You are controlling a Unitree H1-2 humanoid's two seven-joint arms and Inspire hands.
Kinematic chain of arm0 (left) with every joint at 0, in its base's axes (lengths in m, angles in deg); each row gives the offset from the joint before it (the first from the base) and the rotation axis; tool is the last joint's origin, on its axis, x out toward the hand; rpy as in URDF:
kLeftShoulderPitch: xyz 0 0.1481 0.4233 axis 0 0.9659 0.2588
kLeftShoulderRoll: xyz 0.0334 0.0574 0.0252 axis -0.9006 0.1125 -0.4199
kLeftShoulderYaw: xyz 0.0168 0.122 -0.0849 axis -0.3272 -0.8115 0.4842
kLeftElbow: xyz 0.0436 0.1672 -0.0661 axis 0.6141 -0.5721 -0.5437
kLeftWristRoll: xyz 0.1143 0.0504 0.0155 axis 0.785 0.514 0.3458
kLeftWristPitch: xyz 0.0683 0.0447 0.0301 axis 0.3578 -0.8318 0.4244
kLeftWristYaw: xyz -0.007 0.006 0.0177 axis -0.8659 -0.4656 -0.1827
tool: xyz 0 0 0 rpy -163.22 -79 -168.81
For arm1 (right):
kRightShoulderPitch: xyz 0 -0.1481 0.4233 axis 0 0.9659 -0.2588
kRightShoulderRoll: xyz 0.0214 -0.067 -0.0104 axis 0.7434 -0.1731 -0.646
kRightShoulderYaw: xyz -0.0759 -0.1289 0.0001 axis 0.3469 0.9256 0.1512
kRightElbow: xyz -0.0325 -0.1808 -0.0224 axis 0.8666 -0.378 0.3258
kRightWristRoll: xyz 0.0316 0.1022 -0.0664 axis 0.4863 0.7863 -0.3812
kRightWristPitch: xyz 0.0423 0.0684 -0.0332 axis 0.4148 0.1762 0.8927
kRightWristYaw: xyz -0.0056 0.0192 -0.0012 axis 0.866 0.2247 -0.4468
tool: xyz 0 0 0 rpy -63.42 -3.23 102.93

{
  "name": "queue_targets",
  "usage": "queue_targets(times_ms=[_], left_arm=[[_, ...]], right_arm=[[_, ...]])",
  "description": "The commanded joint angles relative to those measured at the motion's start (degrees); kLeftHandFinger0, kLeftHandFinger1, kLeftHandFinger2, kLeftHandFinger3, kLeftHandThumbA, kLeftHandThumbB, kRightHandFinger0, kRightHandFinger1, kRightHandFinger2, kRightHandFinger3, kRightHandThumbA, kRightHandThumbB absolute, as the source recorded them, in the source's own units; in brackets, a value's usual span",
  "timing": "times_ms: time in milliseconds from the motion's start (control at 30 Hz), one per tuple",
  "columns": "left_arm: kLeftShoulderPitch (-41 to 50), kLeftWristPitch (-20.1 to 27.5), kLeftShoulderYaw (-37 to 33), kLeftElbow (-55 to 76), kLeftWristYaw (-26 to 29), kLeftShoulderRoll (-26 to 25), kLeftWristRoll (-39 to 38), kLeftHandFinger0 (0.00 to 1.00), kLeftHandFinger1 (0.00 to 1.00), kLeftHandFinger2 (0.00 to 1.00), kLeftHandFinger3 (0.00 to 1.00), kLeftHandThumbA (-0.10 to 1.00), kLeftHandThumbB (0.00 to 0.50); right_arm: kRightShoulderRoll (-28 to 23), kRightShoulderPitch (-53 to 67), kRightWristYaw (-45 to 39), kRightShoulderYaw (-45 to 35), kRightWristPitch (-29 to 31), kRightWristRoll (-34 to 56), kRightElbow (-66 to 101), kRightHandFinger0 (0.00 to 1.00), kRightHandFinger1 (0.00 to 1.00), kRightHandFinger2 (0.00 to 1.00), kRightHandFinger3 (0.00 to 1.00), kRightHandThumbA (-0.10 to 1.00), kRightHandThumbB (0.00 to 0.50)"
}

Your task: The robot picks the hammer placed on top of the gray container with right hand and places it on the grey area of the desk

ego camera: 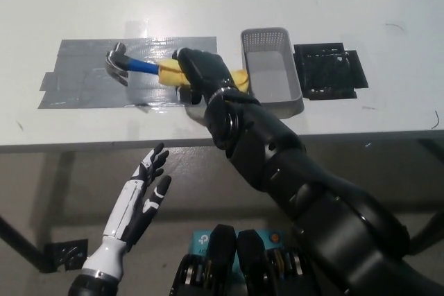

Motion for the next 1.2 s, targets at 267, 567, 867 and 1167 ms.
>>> queue_targets(times_ms=[267,567,867,1167], left_arm=[[-1.19,-0.10,-0.37,1.95,-0.24,-0.68,0.96,1.00,1.00,1.00,1.00,0.88,0.135],[0.27,0.16,-0.53,2.24,-0.29,-0.31,0.43,1.00,1.00,1.00,1.00,0.87,0.149],[0.81,0.74,-0.07,1.15,0.05,-0.16,-0.18,1.00,1.00,1.00,1.00,0.91,0.166],[0.49,1.59,-0.10,0.55,0.07,-0.46,0.05,1.00,1.00,1.00,1.00,0.89,0.164]], right_arm=[[-1.44,-3.18,-10.84,-1.86,-0.92,4.36,1.14,1.00,1.00,1.00,1.00,0.79,0.496],[-1.48,-3.74,-15.35,-6.23,-0.07,9.18,2.95,1.00,1.00,1.00,1.00,0.90,0.500],[-1.57,-9.13,-41.22,-41.88,-11.70,45.47,9.48,1.00,1.00,1.00,1.00,0.77,0.500],[-4.90,-9.54,-49.28,-46.59,-21.17,51.43,23.54,1.00,1.00,1.00,1.00,1.00,0.500]])
